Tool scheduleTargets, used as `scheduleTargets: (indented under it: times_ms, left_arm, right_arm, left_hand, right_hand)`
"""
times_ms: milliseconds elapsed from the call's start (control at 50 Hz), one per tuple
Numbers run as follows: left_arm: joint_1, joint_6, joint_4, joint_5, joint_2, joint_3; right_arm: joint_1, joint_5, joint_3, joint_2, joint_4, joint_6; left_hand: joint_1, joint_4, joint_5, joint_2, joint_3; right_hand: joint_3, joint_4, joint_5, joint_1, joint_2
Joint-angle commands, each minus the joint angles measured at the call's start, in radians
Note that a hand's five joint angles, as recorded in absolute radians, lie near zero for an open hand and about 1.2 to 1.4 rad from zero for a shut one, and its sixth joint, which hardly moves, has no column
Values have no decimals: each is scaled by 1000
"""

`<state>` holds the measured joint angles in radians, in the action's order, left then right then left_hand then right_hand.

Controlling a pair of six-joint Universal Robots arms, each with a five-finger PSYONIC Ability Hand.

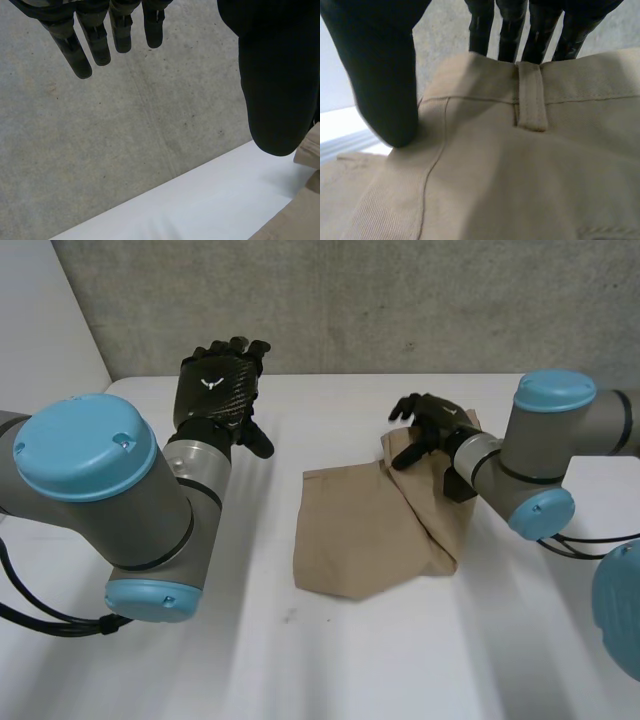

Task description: Fold the shorts.

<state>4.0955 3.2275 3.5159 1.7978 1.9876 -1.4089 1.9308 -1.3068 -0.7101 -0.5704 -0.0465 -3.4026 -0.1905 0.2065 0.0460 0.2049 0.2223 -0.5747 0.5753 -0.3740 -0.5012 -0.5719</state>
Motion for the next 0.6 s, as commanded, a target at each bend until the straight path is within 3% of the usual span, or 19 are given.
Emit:
scheduleTargets:
  times_ms: [20,280,480,600]
  left_arm:
    - [0,0,0,0,10,1]
    - [8,2,1,2,7,4]
    - [31,0,1,2,0,4]
    - [31,0,1,2,2,4]
  right_arm:
    - [25,-3,6,15,-3,32]
    - [149,32,-133,-187,0,414]
    - [267,202,-357,-239,-70,643]
    - [289,204,-376,-230,-134,756]
  left_hand:
    - [-8,-8,-22,-6,-23]
    - [-8,-8,-22,-6,-23]
    - [-8,-8,-22,-6,-23]
    - [-8,-8,-22,-6,-23]
  right_hand:
    - [-822,821,-848,-895,-824]
    - [-822,821,-848,-895,-824]
    - [-822,821,-848,-895,-824]
    - [-822,821,-848,-895,-824]
